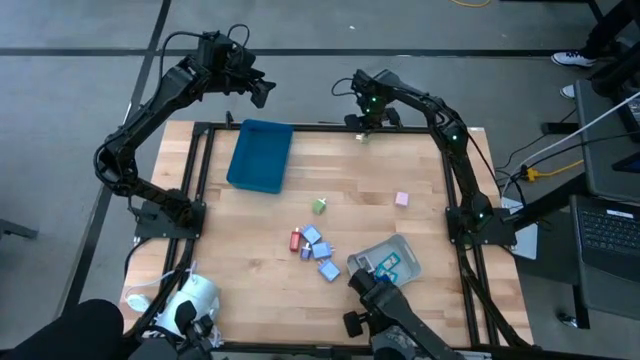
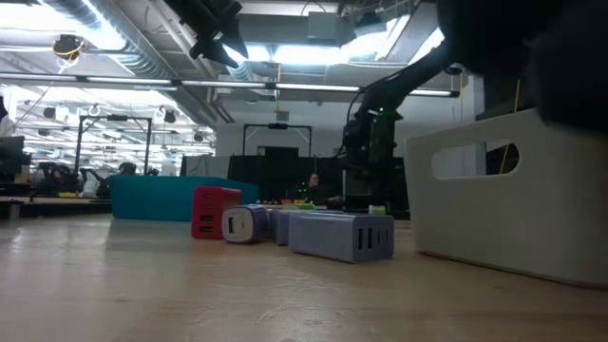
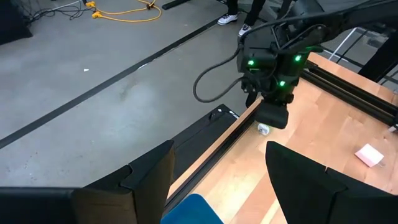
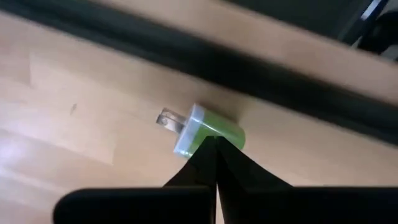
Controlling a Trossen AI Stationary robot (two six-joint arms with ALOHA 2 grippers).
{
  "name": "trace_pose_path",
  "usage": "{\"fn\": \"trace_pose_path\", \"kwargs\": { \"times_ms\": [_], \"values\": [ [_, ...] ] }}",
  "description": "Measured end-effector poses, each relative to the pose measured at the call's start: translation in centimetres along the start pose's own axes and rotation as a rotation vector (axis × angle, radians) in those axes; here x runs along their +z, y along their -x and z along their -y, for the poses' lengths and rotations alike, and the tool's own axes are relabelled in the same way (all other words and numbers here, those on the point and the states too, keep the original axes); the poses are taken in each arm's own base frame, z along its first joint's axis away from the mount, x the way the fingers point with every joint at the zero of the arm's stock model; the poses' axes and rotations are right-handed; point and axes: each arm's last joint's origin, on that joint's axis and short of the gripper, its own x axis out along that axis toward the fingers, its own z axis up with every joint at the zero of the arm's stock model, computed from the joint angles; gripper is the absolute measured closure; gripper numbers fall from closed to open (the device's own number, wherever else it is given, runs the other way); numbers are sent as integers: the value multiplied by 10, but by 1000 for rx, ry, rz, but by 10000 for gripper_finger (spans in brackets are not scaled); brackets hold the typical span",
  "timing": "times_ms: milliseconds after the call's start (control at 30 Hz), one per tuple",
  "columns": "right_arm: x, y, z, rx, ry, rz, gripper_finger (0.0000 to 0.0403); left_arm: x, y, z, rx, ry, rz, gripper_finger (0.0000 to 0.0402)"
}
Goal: Pick & Place Office items
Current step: Move the top green charger adapter to the center of the table, then put the top green charger adapter into the blue bin
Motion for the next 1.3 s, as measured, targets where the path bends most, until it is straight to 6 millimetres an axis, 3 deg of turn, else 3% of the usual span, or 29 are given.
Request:
{"fn": "trace_pose_path", "kwargs": {
  "times_ms": [167, 267, 367, 467, 533, 733, 833, 900, 1133, 1300],
  "values": [
    [-5, -14, -7, 89, -2, -124, 402, 0, 0, 0, 0, 6, 0, 155],
    [-20, -32, -20, 73, 27, -253, 403, 0, 0, 0, -7, 11, 0, 155],
    [-39, -21, -39, 126, 109, -337, 403, 0, 0, 0, -8, 10, 0, 155],
    [-48, -26, -58, 108, 190, -317, 403, 0, 0, 0, -3, 4, 0, 155],
    [-47, -10, -69, 120, 230, -219, 403, 0, 0, 0, -1, 5, 0, 155],
    [-42, 78, -86, 186, 356, 98, 402, 0, 0, 0, -4, 2, 0, 155],
    [-55, 119, -84, 248, 428, 262, 394, 0, 0, -1, -4, -12, 0, 155],
    [-65, 136, -80, 260, 452, 310, 381, 0, 0, -1, -4, -26, 1, 155],
    [-97, 154, -86, 168, 612, 310, 317, 0, -2, 0, -58, -71, -1, 155],
    [-123, 139, -100, 11, 822, 172, 263, -3, -14, 3, -169, -140, -21, 155]
  ]
}}
